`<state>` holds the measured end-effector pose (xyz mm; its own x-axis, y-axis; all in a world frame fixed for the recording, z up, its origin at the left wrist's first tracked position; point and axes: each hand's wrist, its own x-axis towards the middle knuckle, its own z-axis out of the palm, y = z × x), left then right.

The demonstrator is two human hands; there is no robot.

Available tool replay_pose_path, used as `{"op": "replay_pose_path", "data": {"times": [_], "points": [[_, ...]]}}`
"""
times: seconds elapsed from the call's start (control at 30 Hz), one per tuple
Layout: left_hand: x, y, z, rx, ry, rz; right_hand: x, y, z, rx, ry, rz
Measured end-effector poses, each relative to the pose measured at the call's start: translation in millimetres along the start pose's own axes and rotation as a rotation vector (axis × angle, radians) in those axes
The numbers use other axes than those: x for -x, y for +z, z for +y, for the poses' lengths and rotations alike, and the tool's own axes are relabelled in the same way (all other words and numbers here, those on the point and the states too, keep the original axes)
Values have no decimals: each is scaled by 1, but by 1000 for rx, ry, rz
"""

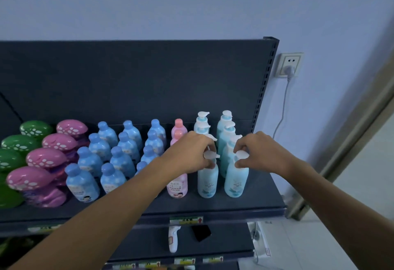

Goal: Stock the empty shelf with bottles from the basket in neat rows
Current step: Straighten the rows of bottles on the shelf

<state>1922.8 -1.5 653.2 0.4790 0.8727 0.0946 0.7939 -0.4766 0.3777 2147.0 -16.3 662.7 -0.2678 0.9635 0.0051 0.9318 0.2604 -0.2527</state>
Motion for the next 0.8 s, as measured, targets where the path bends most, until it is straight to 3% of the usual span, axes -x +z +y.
{"op": "replay_pose_path", "data": {"times": [0.43,0.63,0.8], "points": [[1,-5,-7,-51,-22,-59,-7,-3,-1,-2,-14,-2],[-18,-31,-14,-108,-95,57,-30,-28,9,-13,12,210],[-38,-20,-15,-79,-97,11,-52,-24,13,-52,-19,-20]]}}
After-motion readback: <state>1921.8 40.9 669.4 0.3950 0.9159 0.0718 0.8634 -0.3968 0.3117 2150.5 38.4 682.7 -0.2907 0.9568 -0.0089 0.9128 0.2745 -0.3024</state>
